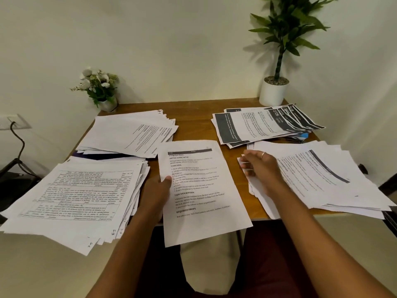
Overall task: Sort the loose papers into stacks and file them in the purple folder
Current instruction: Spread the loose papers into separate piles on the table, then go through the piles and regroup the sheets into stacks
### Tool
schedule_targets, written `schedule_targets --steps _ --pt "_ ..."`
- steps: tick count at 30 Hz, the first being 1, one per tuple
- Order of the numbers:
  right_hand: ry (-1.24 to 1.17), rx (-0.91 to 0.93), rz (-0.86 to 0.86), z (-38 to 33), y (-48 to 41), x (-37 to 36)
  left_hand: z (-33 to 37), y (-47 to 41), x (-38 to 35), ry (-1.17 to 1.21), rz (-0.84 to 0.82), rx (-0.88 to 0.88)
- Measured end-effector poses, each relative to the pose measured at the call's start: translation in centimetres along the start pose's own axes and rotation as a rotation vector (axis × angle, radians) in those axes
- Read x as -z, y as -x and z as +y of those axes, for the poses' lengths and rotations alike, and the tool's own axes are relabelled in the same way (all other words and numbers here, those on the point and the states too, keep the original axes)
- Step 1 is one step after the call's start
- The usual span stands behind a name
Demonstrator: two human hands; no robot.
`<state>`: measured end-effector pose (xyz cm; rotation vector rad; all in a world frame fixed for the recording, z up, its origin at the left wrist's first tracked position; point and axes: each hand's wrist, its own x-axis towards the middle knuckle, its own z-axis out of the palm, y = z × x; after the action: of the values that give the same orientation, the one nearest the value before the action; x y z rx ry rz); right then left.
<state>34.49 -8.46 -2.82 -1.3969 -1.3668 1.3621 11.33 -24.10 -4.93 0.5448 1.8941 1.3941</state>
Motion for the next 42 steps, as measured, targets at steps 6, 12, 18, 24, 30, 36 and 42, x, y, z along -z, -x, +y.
schedule_targets --steps 6,12,18,24,30,36,42 --pt "-0.020 -0.056 -0.273 -0.3 1.5 -1.6 0.5 0.6 0.3 0.076 -0.076 0.033" --pt "-0.144 -0.111 -0.336 -1.2 2.2 -0.7 1.9 1.1 -0.4 0.082 -0.198 -0.002" --pt "-0.358 -0.148 0.030 0.0 2.9 4.0 2.3 1.0 -2.9 0.137 -0.226 -0.011" --pt "-0.548 -0.122 0.425 1.4 4.0 10.1 1.4 0.2 -5.2 0.085 -0.230 -0.061" --pt "-0.449 -0.109 0.625 2.5 4.2 12.9 0.3 0.3 -5.4 0.042 -0.224 -0.172" --pt "-0.354 -0.130 0.610 3.3 4.8 12.9 0.1 -0.1 -5.1 0.076 -0.235 -0.152" --pt "-0.313 -0.026 0.596 3.9 5.6 11.5 0.0 -0.3 -5.2 0.078 -0.238 -0.153"
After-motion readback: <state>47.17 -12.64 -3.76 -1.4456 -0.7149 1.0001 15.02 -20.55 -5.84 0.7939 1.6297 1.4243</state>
